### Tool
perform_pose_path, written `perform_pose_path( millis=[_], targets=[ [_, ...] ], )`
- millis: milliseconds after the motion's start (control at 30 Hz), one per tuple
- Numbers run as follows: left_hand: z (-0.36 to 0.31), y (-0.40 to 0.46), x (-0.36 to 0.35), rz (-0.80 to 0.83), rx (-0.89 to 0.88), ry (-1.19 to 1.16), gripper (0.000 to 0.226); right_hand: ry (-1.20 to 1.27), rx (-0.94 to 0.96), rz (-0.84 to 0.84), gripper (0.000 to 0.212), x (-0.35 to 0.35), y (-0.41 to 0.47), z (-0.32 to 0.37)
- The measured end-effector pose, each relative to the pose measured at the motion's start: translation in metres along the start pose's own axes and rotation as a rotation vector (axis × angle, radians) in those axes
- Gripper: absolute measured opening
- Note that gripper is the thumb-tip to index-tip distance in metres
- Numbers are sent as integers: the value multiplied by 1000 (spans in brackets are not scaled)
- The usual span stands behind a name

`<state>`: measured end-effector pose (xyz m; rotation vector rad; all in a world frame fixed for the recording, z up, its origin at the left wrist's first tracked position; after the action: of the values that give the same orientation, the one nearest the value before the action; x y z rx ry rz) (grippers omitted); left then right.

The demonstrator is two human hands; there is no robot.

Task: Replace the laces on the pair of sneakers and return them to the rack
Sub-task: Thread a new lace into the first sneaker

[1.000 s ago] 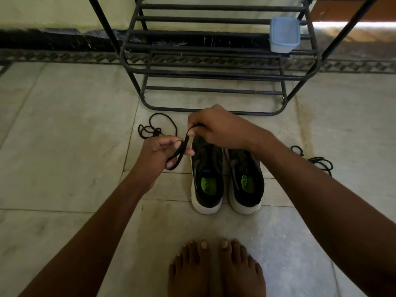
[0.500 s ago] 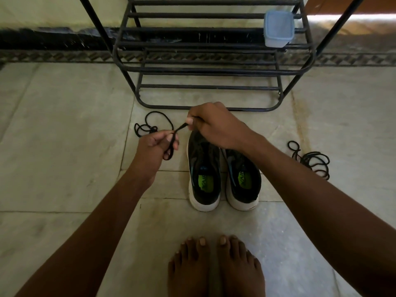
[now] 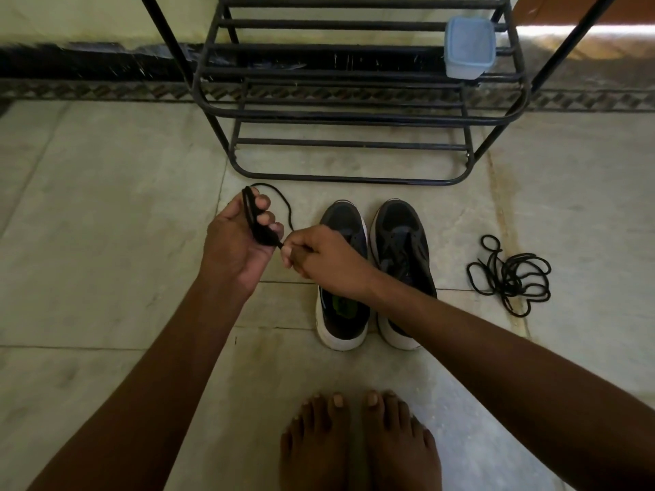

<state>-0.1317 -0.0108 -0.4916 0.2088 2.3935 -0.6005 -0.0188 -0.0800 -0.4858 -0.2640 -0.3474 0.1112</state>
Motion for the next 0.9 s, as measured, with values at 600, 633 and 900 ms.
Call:
perform_pose_path(
  millis=[600, 633, 900],
  targets=[
    [3, 0, 11, 11, 0, 126, 26, -33, -25, 58, 29, 0, 5, -6],
    [2, 0, 13, 0, -18, 138, 24, -52, -19, 54, 29, -2, 5, -3],
    [-13, -7, 51, -272, -328, 606, 15, -267, -5, -107, 33, 4, 10, -7]
  ],
)
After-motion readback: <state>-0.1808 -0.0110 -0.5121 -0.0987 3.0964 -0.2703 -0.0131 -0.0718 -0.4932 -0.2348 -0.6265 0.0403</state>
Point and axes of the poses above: each hand's wrist, its own y-axis towards the middle knuckle, its own x-axis out of the back of the hand, z = x × y, the point moved 5 cm from there along y, towards the middle knuckle, and after that the axes turned 6 degrees about -x, right-handed, at the moved point
